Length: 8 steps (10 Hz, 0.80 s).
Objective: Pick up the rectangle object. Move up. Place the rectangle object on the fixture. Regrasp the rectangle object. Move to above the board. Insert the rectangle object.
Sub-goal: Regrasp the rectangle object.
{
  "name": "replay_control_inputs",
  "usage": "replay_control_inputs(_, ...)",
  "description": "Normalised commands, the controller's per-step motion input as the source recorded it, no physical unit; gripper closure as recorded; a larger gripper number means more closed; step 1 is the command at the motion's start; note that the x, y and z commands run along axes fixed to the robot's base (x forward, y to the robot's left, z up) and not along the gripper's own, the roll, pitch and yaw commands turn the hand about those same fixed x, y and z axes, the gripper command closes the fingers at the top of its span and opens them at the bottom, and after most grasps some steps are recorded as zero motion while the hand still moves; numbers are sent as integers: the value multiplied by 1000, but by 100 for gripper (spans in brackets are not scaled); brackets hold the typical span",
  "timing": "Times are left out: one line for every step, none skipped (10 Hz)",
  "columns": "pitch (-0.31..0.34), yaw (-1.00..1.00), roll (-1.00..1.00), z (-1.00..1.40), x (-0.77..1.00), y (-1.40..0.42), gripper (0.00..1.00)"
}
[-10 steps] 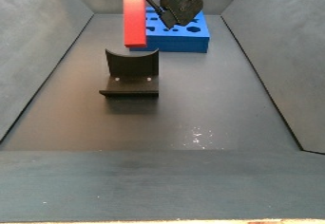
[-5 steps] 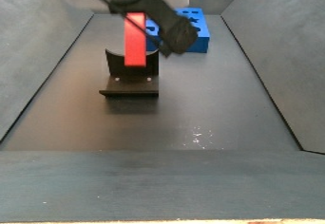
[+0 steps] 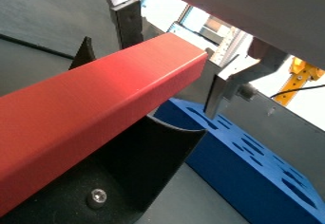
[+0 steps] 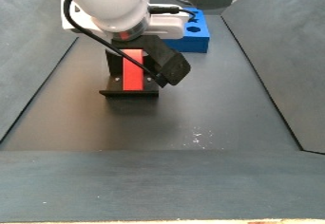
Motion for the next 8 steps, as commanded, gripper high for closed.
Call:
replay_control_inputs(-24,-70,33,1000,0,0,0)
replay_control_inputs(-19,-61,43,1000,-4,4,0)
replay_control_inputs(-12,-38,47,1000,-18,4,0)
replay_control_inputs(-2,-14,56,1000,-27,4,0)
replay_control_inputs(4,-5,56,1000,-34,3,0)
replay_control_inputs(17,4,47,943,-40,5,0)
replay_control_inputs(27,5,39,776,-40,6,0)
replay_control_inputs(39,4,35,606,-39,9,0)
